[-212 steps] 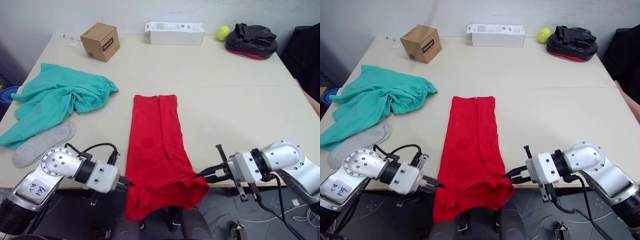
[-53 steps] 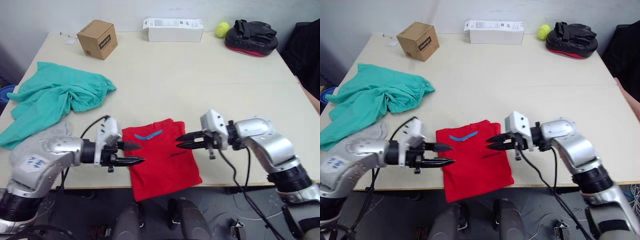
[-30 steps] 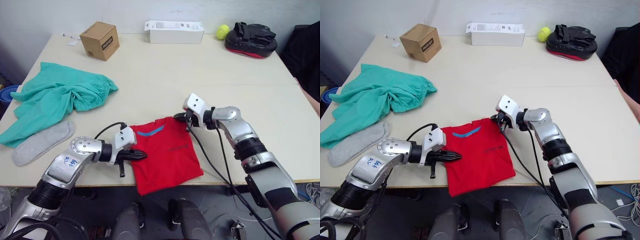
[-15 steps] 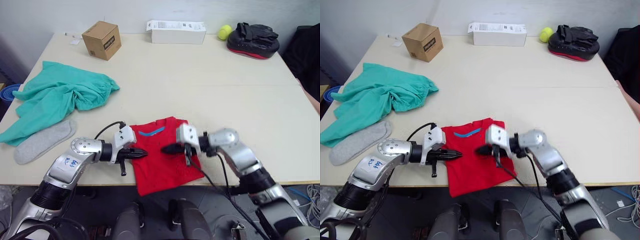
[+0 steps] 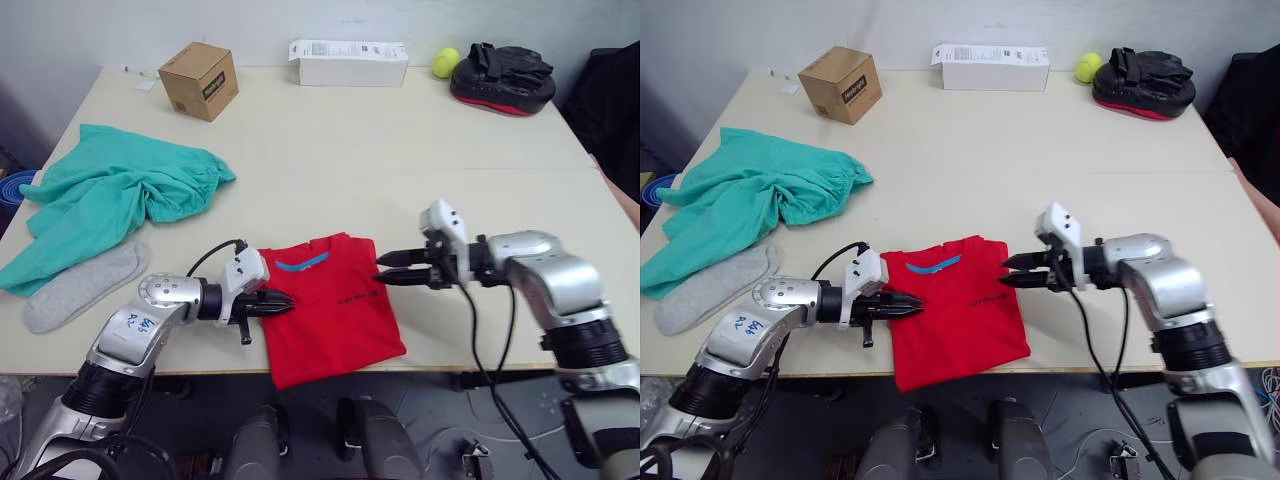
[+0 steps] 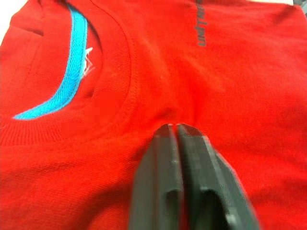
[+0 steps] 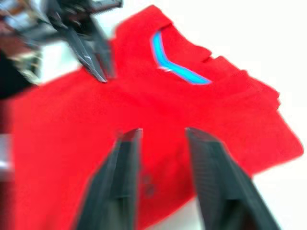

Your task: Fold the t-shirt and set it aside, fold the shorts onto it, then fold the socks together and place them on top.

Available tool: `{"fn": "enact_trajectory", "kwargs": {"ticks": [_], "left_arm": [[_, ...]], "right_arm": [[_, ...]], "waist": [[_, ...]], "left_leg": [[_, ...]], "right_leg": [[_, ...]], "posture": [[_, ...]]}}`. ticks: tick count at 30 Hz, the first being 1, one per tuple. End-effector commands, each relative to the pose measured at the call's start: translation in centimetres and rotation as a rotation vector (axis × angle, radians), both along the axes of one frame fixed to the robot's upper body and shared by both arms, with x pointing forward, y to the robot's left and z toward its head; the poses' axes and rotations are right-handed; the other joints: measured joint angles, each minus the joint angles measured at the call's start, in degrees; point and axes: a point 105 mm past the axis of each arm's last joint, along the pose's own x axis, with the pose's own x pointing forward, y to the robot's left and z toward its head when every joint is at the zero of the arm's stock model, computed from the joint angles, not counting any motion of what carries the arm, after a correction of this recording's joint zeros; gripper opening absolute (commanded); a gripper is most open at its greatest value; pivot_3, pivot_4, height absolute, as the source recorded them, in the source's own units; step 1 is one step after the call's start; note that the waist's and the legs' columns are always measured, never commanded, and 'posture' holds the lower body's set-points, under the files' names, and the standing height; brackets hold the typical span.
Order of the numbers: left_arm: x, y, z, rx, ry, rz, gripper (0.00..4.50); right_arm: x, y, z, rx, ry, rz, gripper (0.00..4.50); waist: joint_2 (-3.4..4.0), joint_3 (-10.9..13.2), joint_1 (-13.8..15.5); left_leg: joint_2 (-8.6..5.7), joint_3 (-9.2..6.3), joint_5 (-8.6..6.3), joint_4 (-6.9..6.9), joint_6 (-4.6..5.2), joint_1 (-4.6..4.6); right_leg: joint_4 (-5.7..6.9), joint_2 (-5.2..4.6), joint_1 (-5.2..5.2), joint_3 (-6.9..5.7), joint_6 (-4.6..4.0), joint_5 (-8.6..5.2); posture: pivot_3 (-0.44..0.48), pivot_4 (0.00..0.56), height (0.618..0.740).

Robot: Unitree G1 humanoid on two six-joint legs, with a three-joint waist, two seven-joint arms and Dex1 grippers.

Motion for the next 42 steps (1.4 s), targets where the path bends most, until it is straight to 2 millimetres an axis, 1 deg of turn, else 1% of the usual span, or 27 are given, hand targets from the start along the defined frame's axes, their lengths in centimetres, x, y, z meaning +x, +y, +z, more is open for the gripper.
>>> {"fn": "enact_trajectory", "kwargs": {"ticks": [1, 3, 5, 6, 9, 10, 13, 15, 18, 20, 22, 28, 33, 36, 37, 42], "left_arm": [[-0.2, 0.3, 2.1, -0.059, -0.043, -0.004, 1.81], [-0.8, 0.2, 3.2, -0.097, -0.051, -0.023, 2.41], [-1.4, 0.2, 4.3, -0.126, -0.06, -0.046, 3.06], [-1.9, 0.2, 4.8, -0.132, -0.066, -0.062, 3.39], [-2.7, 0.2, 5.5, -0.121, -0.087, -0.09, 4.37], [-2.8, 0.1, 5.7, -0.121, -0.089, -0.095, 4.44], [-3.1, 0.0, 6.1, -0.124, -0.095, -0.105, 4.44], [-3.1, 0.0, 6.1, -0.116, -0.108, -0.098, 4.44], [-2.9, 0.0, 6.2, -0.112, -0.119, -0.085, 4.44], [-2.9, 0.0, 6.2, -0.111, -0.124, -0.078, 4.44], [-2.9, 0.0, 6.3, -0.111, -0.128, -0.073, 4.44], [-2.9, 0.1, 6.6, -0.11, -0.139, -0.059, 4.44], [-3.0, 0.0, 6.8, -0.117, -0.144, -0.055, 4.44], [-3.0, -0.1, 7.0, -0.123, -0.144, -0.055, 4.5], [-3.0, -0.1, 7.0, -0.124, -0.144, -0.055, 4.5], [-2.9, -0.2, 7.1, -0.124, -0.145, -0.056, 4.5]], "right_arm": [[-1.7, -1.5, 1.1, 0.005, 0.154, 0.0, 3.03], [-2.0, -2.5, 0.4, -0.021, 0.249, -0.052, 3.67], [-1.6, -3.0, -0.3, -0.01, 0.323, -0.125, 4.36], [-1.2, -3.0, -0.5, 0.016, 0.375, -0.172, 4.5], [-0.6, -2.4, -1.7, 0.063, 0.493, -0.243, 4.5], [-0.5, -2.1, -2.0, 0.069, 0.516, -0.25, 4.5], [-0.2, -0.6, -2.7, 0.096, 0.579, -0.248, 4.5], [0.2, 0.5, -3.3, 0.098, 0.615, -0.251, 4.5], [0.2, 2.3, -3.9, 0.096, 0.667, -0.233, 4.5], [0.5, 3.6, -4.6, 0.085, 0.696, -0.235, 4.5], [0.6, 4.4, -5.3, 0.077, 0.723, -0.241, 4.5], [0.3, 5.9, -7.1, 0.053, 0.782, -0.225, 4.5], [-0.6, 6.8, -7.8, 0.044, 0.821, -0.191, 4.5], [-0.6, 6.9, -8.1, 0.043, 0.817, -0.191, 3.92], [-0.5, 7.0, -8.1, 0.045, 0.814, -0.194, 3.53], [0.1, 6.8, -7.6, 0.071, 0.806, -0.21, 1.86]], "waist": [[0.0, 0.0, 0.0], [0.0, 0.0, 0.0], [0.0, 0.0, -0.2], [-0.01, 0.0, -0.2], [-0.01, 0.0, -0.2], [-0.01, 0.0, -0.2], [0.01, 0.0, -0.1], [0.01, 0.0, -0.3], [0.0, 0.0, -0.3], [-0.02, 0.0, -0.5], [-0.05, 0.0, -0.7], [-0.28, -0.2, -1.7], [-0.38, -0.3, -1.9], [-0.39, -0.3, -1.9], [-0.39, -0.3, -1.9], [-0.38, -0.3, -1.9]], "left_leg": [[0.0, -0.01, 0.0, 0.0, 0.0, 0.0], [0.01, 0.0, 0.0, -0.01, 0.0, -0.03], [0.0, 0.0, -0.01, -0.04, 0.01, -0.04], [0.01, 0.01, -0.01, -0.06, 0.0, -0.04], [0.0, 0.03, 0.01, -0.09, -0.03, -0.04], [0.0, 0.03, 0.02, -0.09, -0.04, -0.04], [-0.02, 0.03, 0.02, -0.09, -0.04, -0.06], [-0.02, 0.06, 0.02, -0.08, -0.03, -0.06], [0.0, 0.07, 0.02, -0.12, -0.04, -0.05], [0.01, 0.07, 0.02, -0.17, -0.05, -0.05], [0.02, 0.08, 0.05, -0.24, -0.09, -0.02], [0.02, 0.08, 0.12, -0.45, -0.2, 0.08], [0.08, 0.09, 0.22, -0.68, -0.36, 0.23], [0.13, 0.09, 0.23, -0.73, -0.4, 0.26], [0.13, 0.09, 0.23, -0.75, -0.41, 0.26], [0.13, 0.09, 0.23, -0.79, -0.45, 0.22]], "right_leg": [[-0.01, 0.0, 0.0, -0.01, -0.01, -0.01], [-0.05, 0.0, -0.02, -0.01, -0.05, -0.03], [-0.08, 0.0, -0.02, -0.01, -0.07, -0.04], [-0.1, 0.0, -0.02, -0.01, -0.07, -0.04], [-0.11, 0.01, -0.03, 0.01, -0.07, -0.04], [-0.1, 0.01, -0.05, 0.01, -0.06, -0.04], [-0.11, 0.01, -0.05, 0.01, -0.06, -0.04], [-0.13, 0.01, -0.04, 0.03, -0.06, -0.03], [-0.13, 0.04, -0.05, 0.03, -0.05, -0.03], [-0.13, 0.06, -0.06, 0.03, -0.05, -0.03], [-0.13, 0.07, -0.06, 0.03, -0.05, -0.03], [-0.12, 0.1, -0.05, 0.04, -0.05, -0.03], [-0.13, 0.22, -0.04, 0.05, -0.07, -0.04], [-0.13, 0.27, -0.04, 0.06, -0.14, -0.08], [-0.13, 0.28, -0.04, 0.06, -0.16, -0.09], [-0.13, 0.28, -0.11, 0.06, -0.2, -0.12]], "posture": [[0.0, 0.15, 0.74], [0.0, 0.15, 0.74], [0.0, 0.15, 0.74], [0.0, 0.15, 0.74], [0.0, 0.15, 0.74], [0.0, 0.15, 0.74], [0.0, 0.15, 0.74], [0.0, 0.15, 0.74], [0.0, 0.15, 0.74], [0.0, 0.15, 0.74], [0.0, 0.15, 0.74], [0.0, 0.15, 0.74], [0.0, 0.15, 0.74], [0.0, 0.15, 0.74], [0.0, 0.15, 0.74], [0.0, 0.15, 0.74]]}}
